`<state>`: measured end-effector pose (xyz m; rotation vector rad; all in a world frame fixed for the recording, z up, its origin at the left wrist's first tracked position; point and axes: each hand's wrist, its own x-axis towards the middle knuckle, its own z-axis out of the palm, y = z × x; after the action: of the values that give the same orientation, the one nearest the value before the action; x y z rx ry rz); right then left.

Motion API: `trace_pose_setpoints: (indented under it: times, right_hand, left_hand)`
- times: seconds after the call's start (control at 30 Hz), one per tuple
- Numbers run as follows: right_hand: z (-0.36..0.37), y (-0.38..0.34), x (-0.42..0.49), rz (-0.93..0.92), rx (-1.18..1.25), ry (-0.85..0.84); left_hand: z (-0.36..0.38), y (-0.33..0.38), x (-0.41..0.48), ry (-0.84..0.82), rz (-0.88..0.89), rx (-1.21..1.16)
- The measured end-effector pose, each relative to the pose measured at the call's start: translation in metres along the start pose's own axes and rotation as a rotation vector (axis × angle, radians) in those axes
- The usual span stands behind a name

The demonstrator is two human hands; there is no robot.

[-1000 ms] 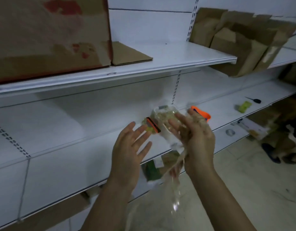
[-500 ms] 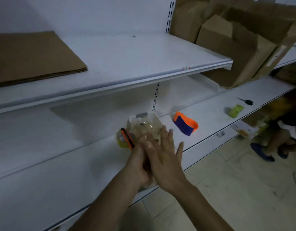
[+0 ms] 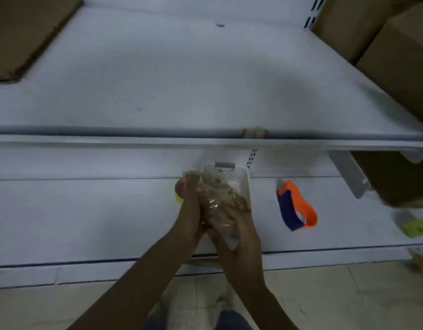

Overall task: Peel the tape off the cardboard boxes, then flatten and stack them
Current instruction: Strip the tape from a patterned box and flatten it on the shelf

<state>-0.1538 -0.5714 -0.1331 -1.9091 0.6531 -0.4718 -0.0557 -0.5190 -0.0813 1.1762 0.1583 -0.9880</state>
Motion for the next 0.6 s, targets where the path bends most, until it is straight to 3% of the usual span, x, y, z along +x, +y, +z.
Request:
trace_pose_setpoints:
  times: [0.13, 0.23, 0.37, 0.43, 0.5, 0.6]
  right_hand:
    - [-0.040, 0.028, 0.048, 0.063, 0.170, -0.091]
    - [-0.042, 0.044, 0.086, 0.110, 0.292, -0.054]
    - [-0.040, 0.064, 0.134, 0.119, 0.151, 0.239]
    - [-0.036, 0.079, 0.157, 0.049, -0.152, 0.270]
    - [-0.024, 0.104, 0.171, -0.052, -0.604, 0.065]
    - [-0.010, 0.133, 0.172, -0.005, -0.919, -0.378]
  left_hand:
    - [0.021, -0.024, -0.002, 0.037, 0.017, 0.155]
    - [0.024, -0.024, 0.006, 0.172, -0.005, 0.028]
    - [0.016, -0.031, 0.014, 0.373, 0.053, 0.026]
    - [0.013, -0.040, 0.010, 0.396, 0.065, 0.088]
    - [0.011, -0.049, 0.005, 0.404, 0.064, 0.144]
    - [0.005, -0.059, -0.002, 0.418, 0.139, 0.302]
